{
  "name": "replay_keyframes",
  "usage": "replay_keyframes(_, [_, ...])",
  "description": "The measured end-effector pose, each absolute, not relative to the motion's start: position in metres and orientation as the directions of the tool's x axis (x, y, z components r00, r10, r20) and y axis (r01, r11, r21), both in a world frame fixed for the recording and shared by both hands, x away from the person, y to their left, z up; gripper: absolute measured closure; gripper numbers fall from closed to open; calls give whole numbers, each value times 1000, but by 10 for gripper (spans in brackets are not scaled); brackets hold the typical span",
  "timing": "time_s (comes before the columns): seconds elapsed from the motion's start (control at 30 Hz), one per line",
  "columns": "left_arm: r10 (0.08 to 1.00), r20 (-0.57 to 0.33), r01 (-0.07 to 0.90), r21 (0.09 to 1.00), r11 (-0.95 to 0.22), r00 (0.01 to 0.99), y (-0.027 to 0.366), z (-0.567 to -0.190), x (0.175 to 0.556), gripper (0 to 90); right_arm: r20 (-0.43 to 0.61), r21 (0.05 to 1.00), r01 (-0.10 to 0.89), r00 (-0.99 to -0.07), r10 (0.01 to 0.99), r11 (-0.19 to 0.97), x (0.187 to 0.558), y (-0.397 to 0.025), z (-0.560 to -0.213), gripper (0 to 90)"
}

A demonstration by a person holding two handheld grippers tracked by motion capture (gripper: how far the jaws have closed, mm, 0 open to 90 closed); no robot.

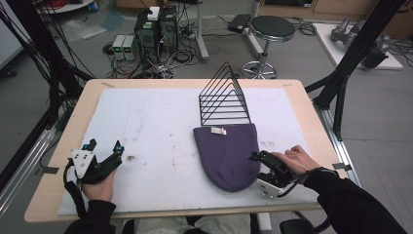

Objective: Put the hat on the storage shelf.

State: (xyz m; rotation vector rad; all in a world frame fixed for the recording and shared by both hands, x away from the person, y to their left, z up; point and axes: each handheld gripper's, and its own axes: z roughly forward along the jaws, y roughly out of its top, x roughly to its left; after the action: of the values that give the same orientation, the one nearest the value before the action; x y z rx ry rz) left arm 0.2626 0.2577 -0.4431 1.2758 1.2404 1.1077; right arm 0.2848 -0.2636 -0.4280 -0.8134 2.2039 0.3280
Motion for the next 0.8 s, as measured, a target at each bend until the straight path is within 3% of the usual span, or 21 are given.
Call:
replay_keyframes(0.37, [998,-30,83,996,25,58,258,-443,263,199,-755,3,-643,-503,-420,766,290,-253,-429,262])
replay_keyframes(0.7, [998,-33,82,996,29,58,259,-443,263,199,-708,18,-662,-538,-458,749,285,-256,-431,736])
replay_keyframes(0.8, [998,-30,84,996,25,63,258,-443,263,199,-703,52,-661,-557,-443,749,284,-253,-428,806])
